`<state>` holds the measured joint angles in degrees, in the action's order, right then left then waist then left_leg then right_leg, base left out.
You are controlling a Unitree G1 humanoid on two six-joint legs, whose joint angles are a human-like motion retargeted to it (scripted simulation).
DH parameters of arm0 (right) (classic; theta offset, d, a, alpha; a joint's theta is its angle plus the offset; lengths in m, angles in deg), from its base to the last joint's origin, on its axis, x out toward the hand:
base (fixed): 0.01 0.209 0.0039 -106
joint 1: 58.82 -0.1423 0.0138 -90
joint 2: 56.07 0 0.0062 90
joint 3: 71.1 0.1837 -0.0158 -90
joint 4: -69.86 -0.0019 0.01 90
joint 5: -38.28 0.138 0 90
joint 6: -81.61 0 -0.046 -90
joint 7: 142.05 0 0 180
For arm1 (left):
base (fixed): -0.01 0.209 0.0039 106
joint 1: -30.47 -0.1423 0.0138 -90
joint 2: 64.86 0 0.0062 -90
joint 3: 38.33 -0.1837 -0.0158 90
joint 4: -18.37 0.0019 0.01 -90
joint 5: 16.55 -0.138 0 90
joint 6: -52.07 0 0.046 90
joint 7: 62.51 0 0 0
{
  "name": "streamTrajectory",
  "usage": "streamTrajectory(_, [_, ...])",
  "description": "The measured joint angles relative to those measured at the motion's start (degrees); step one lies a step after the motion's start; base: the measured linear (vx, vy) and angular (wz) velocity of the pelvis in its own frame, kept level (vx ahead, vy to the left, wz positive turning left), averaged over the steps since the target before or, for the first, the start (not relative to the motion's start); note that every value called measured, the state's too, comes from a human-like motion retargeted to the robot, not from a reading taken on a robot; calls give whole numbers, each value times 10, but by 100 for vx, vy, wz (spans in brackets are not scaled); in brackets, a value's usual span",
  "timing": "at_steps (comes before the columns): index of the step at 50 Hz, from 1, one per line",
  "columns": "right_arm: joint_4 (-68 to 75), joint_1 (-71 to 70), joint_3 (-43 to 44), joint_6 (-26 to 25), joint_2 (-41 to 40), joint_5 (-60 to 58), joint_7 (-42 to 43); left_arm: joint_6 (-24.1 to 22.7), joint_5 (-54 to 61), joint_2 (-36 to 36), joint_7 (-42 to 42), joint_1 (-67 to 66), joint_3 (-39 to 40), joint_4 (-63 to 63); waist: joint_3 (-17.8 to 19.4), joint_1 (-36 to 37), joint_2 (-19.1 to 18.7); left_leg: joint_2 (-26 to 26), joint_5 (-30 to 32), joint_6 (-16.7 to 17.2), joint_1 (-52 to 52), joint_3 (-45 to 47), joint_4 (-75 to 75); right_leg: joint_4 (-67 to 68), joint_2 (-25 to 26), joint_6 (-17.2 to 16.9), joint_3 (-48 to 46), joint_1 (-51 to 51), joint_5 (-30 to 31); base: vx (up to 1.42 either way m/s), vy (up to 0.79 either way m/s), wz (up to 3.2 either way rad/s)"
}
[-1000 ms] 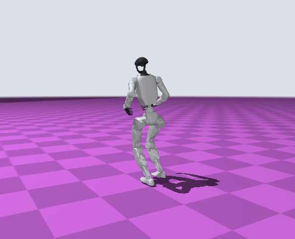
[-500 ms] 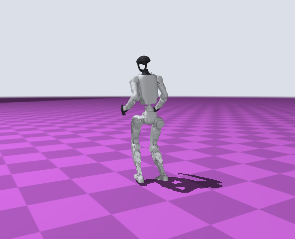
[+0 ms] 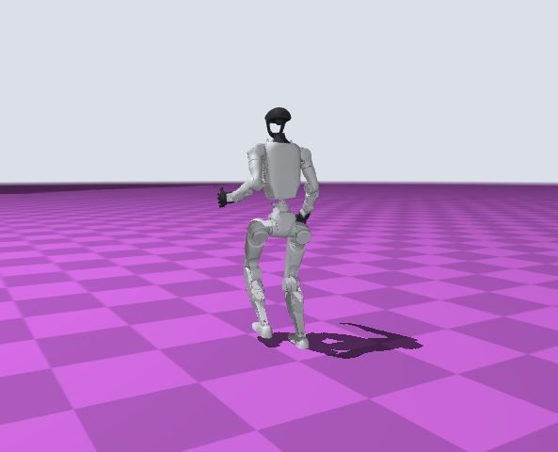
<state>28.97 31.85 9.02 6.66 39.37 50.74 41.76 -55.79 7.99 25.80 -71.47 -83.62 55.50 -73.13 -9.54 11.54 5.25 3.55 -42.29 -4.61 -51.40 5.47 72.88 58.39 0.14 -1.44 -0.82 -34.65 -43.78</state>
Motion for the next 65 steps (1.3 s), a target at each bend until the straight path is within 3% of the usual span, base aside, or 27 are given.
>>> streamTrajectory(7, [30,56,45,-9,8,16,36,7,-26,26,33,30,-19,53,-13,-23,-91,-68,15,43,143,-13,99,-40,82,30,-1,-12,47,-30,2,-30])
streamTrajectory(11, [65,89,70,-12,8,22,56,9,-32,33,44,44,-35,102,-13,-54,-138,-75,17,74,251,-20,33,-56,116,38,-1,-14,64,-23,3,-6])
streamTrajectory(15, [104,111,91,-17,1,30,67,8,-34,35,47,61,-49,139,-2,-88,-158,-59,-16,79,323,-24,-64,-52,118,33,-4,-21,68,-23,2,25])
streamTrajectory(25, [147,119,95,-26,-51,74,49,7,-35,29,51,67,-58,108,-12,-133,-70,50,-39,32,291,-22,-263,-37,35,-23,42,-127,74,-31,0,43])
streamTrajectory(33, [112,68,58,-21,-76,94,47,1,4,24,57,39,-43,30,-21,-115,-23,47,-37,13,181,-10,-253,-52,17,-52,50,-190,60,-32,1,1])
streamTrajectory(40, [53,-4,29,-7,-72,131,56,10,102,18,48,10,-28,-20,-21,-92,17,55,-41,-2,103,-7,-184,86,-64,-33,-17,-148,10,-29,0,3])
streamTrajectory(45, [10,-52,27,8,-61,155,70,19,165,4,40,0,-16,-24,-14,-74,67,96,-47,-37,65,-2,-128,190,-116,-46,-23,-38,10,-27,3,19])
streamTrajectory(50, [-22,-95,28,20,-42,150,83,16,194,-17,36,2,-3,-12,-5,-47,104,125,-53,-70,18,11,-61,189,-101,-76,7,71,29,-29,3,2])
streamTrajectory(55, [-48,-137,22,22,-17,136,87,12,203,-35,35,20,16,3,10,-21,110,125,-61,-79,-43,15,15,131,-67,-53,33,111,-39,-38,1,-32])
streamTrajectory(61, [-87,-164,10,21,5,118,77,4,164,-51,52,47,27,6,-14,16,57,17,-55,-65,-166,-7,84,59,26,7,48,12,-62,-52,-4,-95])
streamTrajectory(65, [-102,-140,19,15,6,121,71,4,124,-44,62,69,33,-5,-17,-5,48,-24,-55,-57,-181,26,70,74,22,10,53,-53,-62,-44,-10,-2])
